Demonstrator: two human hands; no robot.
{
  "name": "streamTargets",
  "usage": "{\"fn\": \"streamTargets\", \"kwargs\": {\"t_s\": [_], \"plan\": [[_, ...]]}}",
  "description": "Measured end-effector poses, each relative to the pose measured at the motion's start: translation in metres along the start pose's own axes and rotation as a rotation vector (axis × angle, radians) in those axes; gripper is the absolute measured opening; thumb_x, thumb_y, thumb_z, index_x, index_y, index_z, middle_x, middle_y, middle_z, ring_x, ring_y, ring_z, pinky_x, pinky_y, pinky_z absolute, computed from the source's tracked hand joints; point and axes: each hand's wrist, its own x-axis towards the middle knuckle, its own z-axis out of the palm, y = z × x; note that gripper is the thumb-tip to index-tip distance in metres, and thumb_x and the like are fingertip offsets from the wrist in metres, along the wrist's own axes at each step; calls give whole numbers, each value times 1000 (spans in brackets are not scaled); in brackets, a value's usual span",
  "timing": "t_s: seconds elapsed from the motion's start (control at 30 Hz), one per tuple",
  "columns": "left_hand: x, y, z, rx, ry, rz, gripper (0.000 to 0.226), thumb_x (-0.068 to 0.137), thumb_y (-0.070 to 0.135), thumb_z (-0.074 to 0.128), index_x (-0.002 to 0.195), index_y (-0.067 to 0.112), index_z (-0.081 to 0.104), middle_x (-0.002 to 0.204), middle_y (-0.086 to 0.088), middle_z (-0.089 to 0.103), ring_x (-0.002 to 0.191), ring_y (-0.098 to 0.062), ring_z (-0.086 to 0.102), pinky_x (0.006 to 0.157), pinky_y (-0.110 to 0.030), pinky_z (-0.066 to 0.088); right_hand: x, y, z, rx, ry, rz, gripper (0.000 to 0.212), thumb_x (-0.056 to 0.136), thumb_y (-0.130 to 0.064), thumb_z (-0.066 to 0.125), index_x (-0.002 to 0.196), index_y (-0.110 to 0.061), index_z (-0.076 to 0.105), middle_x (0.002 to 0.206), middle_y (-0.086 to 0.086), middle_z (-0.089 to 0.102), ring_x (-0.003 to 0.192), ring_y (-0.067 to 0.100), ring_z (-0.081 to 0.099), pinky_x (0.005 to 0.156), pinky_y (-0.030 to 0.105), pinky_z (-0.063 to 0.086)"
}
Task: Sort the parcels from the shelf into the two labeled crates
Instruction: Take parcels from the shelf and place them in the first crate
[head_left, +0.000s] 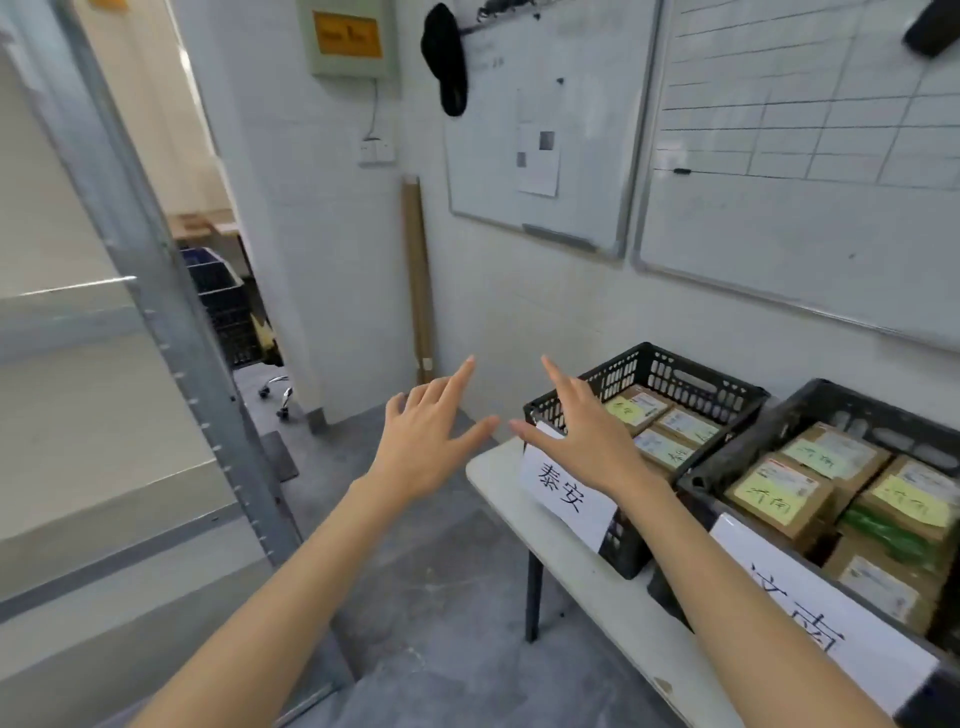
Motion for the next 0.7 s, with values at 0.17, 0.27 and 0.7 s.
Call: {"fn": "streamTargets", "kwargs": {"t_s": [0.17, 0.27, 0.7], "plan": [[-68, -71, -59, 52, 84, -197, 75, 91, 69, 34, 154, 38, 7, 148, 6, 40, 136, -19, 35, 113, -45, 21, 7, -98, 55, 66, -128, -177, 93, 81, -79, 48, 154, -46, 0, 158, -6, 23, 142, 18, 34, 108, 41, 36], [-113, -112, -93, 102, 123, -311, 76, 89, 70, 31, 154, 37, 8, 148, 4, 41, 135, -20, 37, 113, -45, 23, 5, -157, 92, 60, -195, -274, 93, 81, -79, 47, 154, -44, 0, 160, -5, 21, 142, 20, 34, 110, 47, 37], [-367, -318, -261, 329, 285, -757, 76, 89, 72, 34, 153, 37, 15, 158, 9, 24, 142, -16, 26, 112, -43, 20, -66, -480, 281, 170, -470, -676, 89, 84, -78, 44, 155, -38, 9, 161, -1, 18, 145, 24, 28, 114, 45, 31]]}}
